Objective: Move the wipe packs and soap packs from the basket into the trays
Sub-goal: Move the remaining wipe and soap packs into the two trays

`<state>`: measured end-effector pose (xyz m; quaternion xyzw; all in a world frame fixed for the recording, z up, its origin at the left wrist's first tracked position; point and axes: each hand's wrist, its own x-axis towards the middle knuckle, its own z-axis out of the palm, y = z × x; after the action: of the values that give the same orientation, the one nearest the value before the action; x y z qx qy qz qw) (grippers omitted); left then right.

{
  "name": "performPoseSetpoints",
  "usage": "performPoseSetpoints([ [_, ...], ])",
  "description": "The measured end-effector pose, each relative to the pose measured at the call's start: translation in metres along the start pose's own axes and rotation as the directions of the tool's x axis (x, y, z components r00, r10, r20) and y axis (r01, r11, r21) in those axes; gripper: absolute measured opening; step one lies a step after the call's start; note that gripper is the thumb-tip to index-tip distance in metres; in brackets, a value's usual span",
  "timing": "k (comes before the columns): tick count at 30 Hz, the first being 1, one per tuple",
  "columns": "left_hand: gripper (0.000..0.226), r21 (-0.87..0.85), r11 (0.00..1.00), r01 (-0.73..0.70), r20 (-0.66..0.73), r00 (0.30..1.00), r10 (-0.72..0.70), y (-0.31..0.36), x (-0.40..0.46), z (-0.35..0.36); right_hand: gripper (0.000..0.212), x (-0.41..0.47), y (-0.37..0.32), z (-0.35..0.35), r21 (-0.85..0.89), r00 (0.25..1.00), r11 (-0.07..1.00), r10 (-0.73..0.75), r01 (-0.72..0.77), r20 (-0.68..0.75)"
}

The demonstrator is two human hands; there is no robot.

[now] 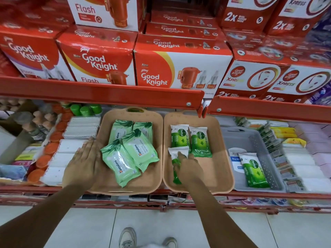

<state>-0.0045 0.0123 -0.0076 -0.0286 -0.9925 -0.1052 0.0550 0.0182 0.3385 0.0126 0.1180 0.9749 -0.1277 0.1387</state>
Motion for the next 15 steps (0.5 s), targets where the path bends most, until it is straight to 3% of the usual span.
performPoseSetpoints([
  [5, 0.059, 0.005, 1.0, -0.007, 0.002, 1.0, 0.007, -0.004, 0.0, -0.001, 0.052, 0.008, 0.015, -0.005, 0.032, 0.998, 0.998, -0.061, 0.061, 0.002],
  [7, 0.058, 0.003, 1.0, -0.012, 0.0, 1.0, 0.012, -0.005, -0.001, -0.001, 0.044, 0.007, 0.031, -0.016, 0.086, 0.989, 0.994, -0.047, 0.06, -0.137],
  [10, 0.056, -0.014, 1.0, -0.004, -0.014, 1.0, 0.004, -0.003, -0.002, -0.002, 0.028, 0.007, 0.07, -0.038, 0.15, 0.917, 0.988, 0.02, 0.043, -0.397],
  [13, 0.056, -0.019, 1.0, -0.002, -0.023, 1.0, 0.002, -0.003, -0.003, -0.004, 0.024, 0.012, 0.125, -0.049, 0.168, 0.853, 0.982, 0.156, -0.081, -0.497],
  [15, 0.057, -0.022, 1.0, -0.006, -0.025, 1.0, 0.005, -0.002, -0.003, -0.004, 0.033, 0.016, 0.161, -0.047, 0.16, 0.852, 0.956, 0.293, -0.247, -0.433],
])
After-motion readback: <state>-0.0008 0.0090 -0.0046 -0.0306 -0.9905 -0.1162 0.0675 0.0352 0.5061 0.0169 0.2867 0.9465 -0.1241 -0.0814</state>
